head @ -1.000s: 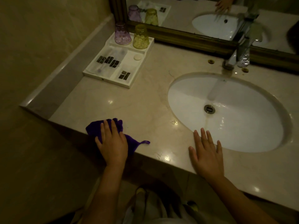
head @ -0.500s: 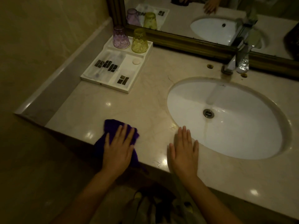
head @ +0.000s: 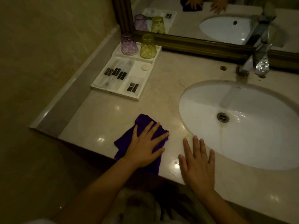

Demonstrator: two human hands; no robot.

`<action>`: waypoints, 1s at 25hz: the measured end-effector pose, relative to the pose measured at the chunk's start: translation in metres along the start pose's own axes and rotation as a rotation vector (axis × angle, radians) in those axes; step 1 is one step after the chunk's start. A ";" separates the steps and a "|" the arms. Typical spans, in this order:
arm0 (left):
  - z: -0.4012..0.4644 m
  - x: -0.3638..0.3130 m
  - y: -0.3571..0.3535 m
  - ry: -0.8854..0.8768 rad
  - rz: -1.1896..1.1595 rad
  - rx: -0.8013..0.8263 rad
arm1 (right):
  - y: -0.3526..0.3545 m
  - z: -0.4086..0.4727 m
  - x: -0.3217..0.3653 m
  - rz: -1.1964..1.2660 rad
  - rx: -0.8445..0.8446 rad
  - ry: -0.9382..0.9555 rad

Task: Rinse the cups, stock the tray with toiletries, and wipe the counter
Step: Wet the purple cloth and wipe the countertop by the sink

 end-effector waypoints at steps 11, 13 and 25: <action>0.000 0.098 0.009 0.108 -0.012 -0.065 | 0.005 -0.001 0.000 -0.040 0.008 -0.046; -0.004 0.120 0.011 0.105 -0.014 -0.068 | 0.005 -0.001 0.001 -0.032 0.002 -0.049; -0.020 0.233 0.032 0.173 -0.026 -0.076 | 0.005 -0.002 0.001 -0.039 -0.020 -0.065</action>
Point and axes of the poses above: each hand's wrist, its own z-axis towards the middle knuckle, its own y-axis out of the back of the hand, x = y × z, the point moved 7 cm from there along z, towards the middle knuckle, and after that the axes turned 1 degree about y, right-handed, at the moved point
